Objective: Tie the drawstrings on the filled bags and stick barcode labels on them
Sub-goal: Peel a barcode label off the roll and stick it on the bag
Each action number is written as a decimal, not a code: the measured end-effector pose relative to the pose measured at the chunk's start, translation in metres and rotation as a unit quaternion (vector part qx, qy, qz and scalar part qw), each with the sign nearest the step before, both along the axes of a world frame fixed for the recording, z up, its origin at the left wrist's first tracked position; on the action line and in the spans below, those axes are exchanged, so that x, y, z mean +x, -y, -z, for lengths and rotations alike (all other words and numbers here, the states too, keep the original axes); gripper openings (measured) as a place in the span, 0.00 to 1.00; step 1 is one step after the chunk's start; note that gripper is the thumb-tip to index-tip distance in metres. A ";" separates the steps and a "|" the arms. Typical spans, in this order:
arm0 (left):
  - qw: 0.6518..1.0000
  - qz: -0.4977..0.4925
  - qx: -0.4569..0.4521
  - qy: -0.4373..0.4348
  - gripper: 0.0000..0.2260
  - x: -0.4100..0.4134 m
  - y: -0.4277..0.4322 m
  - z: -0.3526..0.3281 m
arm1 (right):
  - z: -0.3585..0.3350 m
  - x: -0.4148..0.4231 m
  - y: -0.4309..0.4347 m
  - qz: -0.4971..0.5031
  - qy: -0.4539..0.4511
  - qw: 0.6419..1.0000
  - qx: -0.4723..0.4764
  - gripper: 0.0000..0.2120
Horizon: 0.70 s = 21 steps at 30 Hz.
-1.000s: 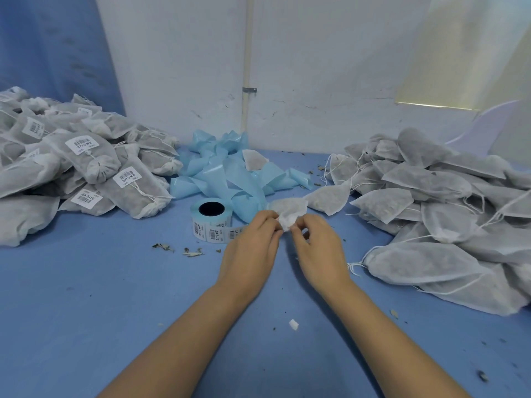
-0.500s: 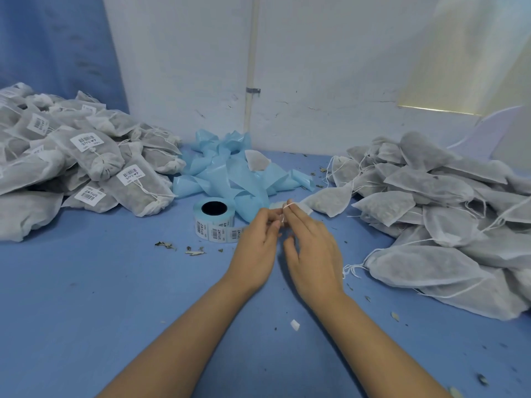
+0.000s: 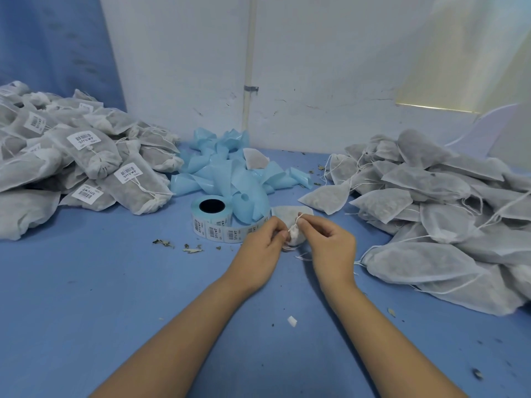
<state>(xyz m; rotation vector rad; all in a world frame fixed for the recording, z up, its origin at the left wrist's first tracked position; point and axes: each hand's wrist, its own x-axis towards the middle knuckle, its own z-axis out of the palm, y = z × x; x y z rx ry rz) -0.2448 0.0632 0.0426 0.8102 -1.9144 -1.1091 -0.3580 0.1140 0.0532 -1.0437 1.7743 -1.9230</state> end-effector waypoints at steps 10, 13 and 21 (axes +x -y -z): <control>0.994 -0.091 0.024 -0.061 0.06 0.003 -0.002 -0.003 | -0.001 0.005 -0.002 -0.084 -0.077 0.993 0.039 0.08; 0.993 -0.113 -0.010 -0.045 0.05 0.004 -0.004 -0.005 | -0.002 0.007 -0.002 -0.071 -0.135 0.987 0.050 0.10; 0.994 -0.081 0.010 -0.073 0.05 0.004 -0.008 -0.008 | 0.002 0.012 -0.001 -0.043 -0.199 0.977 0.066 0.09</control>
